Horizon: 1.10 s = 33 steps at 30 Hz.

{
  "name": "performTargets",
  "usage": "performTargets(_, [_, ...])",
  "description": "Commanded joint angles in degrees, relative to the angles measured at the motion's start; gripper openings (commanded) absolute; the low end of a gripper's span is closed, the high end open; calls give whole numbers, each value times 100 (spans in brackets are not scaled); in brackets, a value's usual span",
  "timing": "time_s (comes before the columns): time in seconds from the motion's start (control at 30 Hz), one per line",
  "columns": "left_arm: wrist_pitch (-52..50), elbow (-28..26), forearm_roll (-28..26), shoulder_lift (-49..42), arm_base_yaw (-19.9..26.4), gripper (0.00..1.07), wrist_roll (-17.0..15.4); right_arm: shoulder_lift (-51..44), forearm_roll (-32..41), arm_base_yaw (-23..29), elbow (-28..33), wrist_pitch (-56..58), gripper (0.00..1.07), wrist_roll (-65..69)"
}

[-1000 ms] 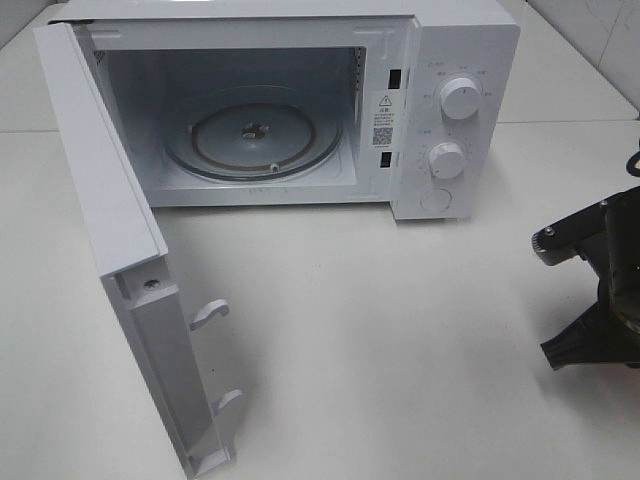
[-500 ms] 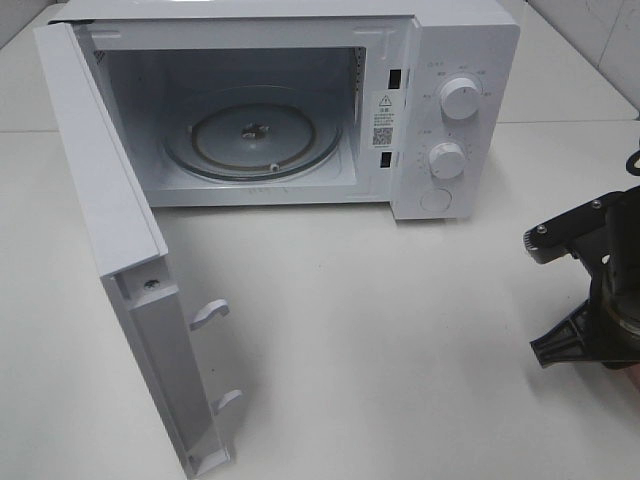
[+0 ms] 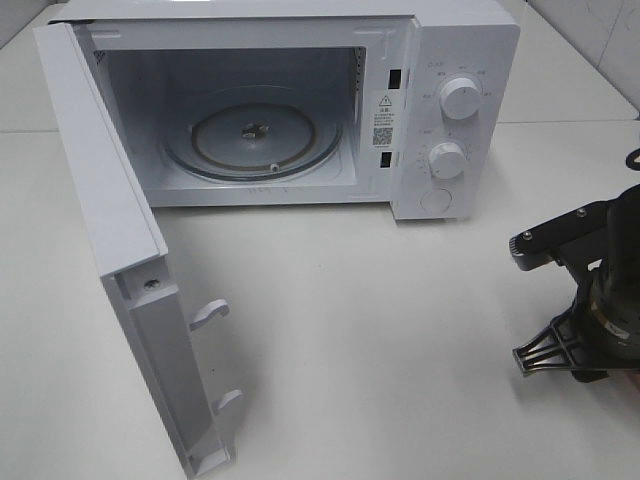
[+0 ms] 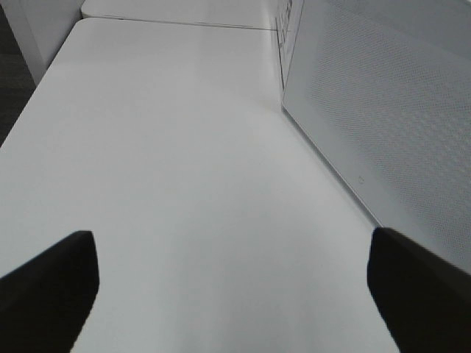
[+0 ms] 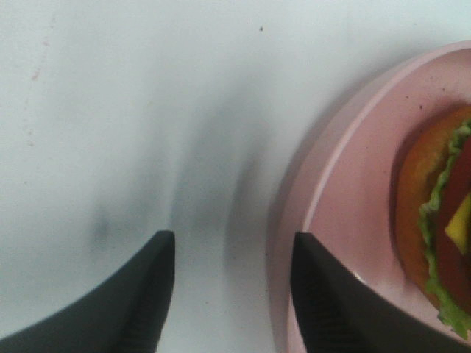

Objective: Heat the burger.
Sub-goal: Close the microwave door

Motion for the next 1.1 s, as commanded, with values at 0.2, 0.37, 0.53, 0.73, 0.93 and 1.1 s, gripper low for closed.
performTargets(0.2, [-97,0,-57,-80,17,91,0,-69,115,-34,-29,-126,65,-286])
performTargets(0.37, [-97,0,-57,-80,17,91,0,-533,115,-34,-29,-120,75,-470])
performTargets(0.53, [-97,0,-57,-80,17,91,0,-1375,286,-34,-29,-149,77,-1066])
performTargets(0.73, [-97,0,-57,-80,17,91,0,-1931,1112,-34,-29,-304,77,-1982])
performTargets(0.93, [-97,0,-57,-80,17,91,0,-2584,2590,-34,-29,-332,76,-3529])
performTargets(1.1, [-97,0,-57,-80,17,91,0,-3060,3386,-34,-29,-86,76,-4578])
